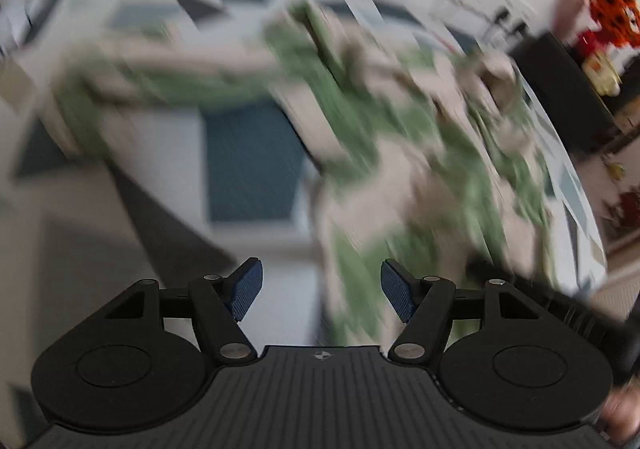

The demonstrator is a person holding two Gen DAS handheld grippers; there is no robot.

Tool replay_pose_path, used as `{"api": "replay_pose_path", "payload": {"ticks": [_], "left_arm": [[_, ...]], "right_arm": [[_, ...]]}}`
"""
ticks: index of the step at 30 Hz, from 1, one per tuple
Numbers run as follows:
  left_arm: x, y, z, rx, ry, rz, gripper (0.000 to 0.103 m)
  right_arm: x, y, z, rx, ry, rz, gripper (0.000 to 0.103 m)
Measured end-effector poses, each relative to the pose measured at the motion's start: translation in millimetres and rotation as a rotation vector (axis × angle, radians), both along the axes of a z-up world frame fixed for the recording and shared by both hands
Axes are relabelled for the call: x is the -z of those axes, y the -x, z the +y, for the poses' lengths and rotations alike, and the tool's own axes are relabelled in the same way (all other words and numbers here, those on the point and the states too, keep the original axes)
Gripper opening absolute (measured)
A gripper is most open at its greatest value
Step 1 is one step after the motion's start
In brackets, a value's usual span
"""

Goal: Fold clothes

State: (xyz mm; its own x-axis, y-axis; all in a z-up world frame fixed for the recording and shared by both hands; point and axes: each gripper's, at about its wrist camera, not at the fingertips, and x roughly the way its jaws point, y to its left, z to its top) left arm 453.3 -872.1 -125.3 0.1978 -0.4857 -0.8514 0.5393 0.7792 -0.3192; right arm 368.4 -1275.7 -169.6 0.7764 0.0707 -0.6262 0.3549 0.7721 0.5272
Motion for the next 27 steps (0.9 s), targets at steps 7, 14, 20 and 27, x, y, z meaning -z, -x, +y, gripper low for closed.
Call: {"api": "replay_pose_path", "payload": {"ticks": [7, 14, 20, 27], "left_arm": [[25.8, 34.2, -28.3, 0.050, -0.082, -0.064, 0.063], [26.7, 24.7, -29.8, -0.059, -0.118, -0.075, 0.005], [27.7, 12.3, -17.9, -0.124, -0.176, -0.151, 0.004], [29.1, -7.6, 12.3, -0.222, -0.268, -0.261, 0.005]], "right_arm": [[-23.1, 80.7, -54.0, 0.373, 0.096, -0.041, 0.060], [6.1, 100.5, -80.9, 0.483, -0.022, 0.066, 0.053], [15.3, 68.0, -56.7, 0.335, 0.035, 0.110, 0.014], [9.8, 53.2, -77.4, 0.401, 0.048, 0.125, 0.005]]}}
